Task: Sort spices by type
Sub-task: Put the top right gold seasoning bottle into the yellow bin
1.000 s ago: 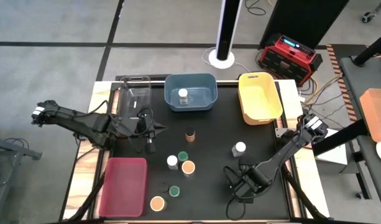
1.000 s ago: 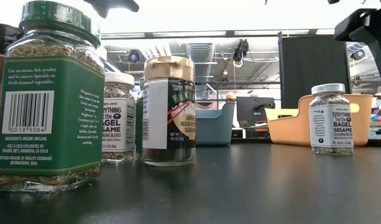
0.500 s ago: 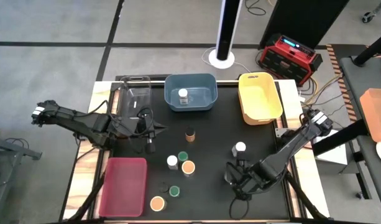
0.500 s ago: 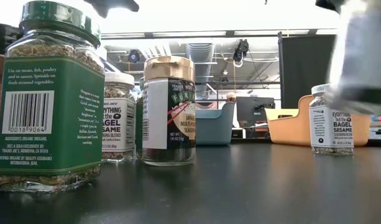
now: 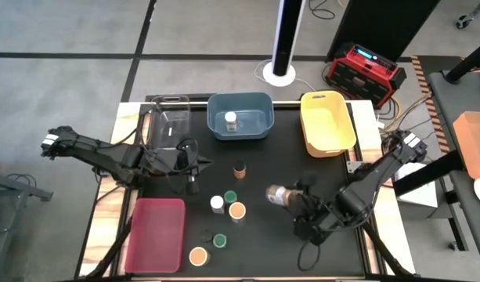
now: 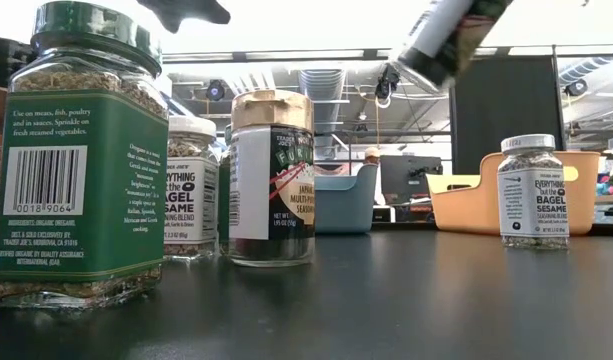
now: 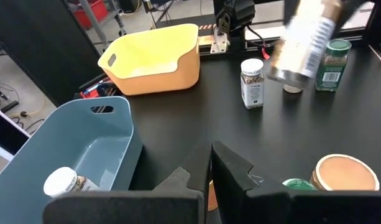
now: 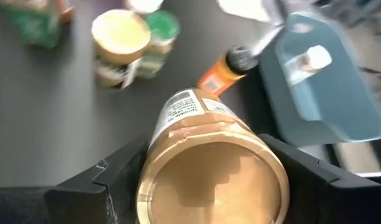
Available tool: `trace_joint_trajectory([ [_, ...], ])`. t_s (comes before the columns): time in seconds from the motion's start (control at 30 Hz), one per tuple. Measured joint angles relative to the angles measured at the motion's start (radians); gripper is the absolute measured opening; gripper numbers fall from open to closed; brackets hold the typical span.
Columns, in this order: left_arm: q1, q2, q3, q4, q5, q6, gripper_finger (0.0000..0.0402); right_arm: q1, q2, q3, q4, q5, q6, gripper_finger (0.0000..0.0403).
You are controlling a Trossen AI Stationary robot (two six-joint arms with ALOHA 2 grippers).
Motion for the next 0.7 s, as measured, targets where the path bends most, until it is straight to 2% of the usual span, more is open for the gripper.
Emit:
trace_joint_trajectory([
  [0.2, 0.000, 0.000, 0.007, 0.003, -0.001, 0.008, 0.0000, -0.150, -0.071, 0.000, 0.000, 0.017, 0.028, 0.0267],
  [0.4, 0.000, -0.001, 0.035, 0.004, -0.001, 0.026, 0.0000, -0.410, -0.132, 0.004, -0.003, -0.146, 0.031, 0.0267],
  [0.53, 0.000, -0.001, 0.043, 0.002, -0.002, 0.059, 0.0000, -0.592, -0.134, 0.047, -0.015, -0.182, 0.028, 0.0267],
  [0.7, 0.000, -0.001, 0.045, 0.002, -0.002, 0.079, 0.0000, -0.825, -0.101, 0.154, -0.129, -0.265, 0.031, 0.0267],
])
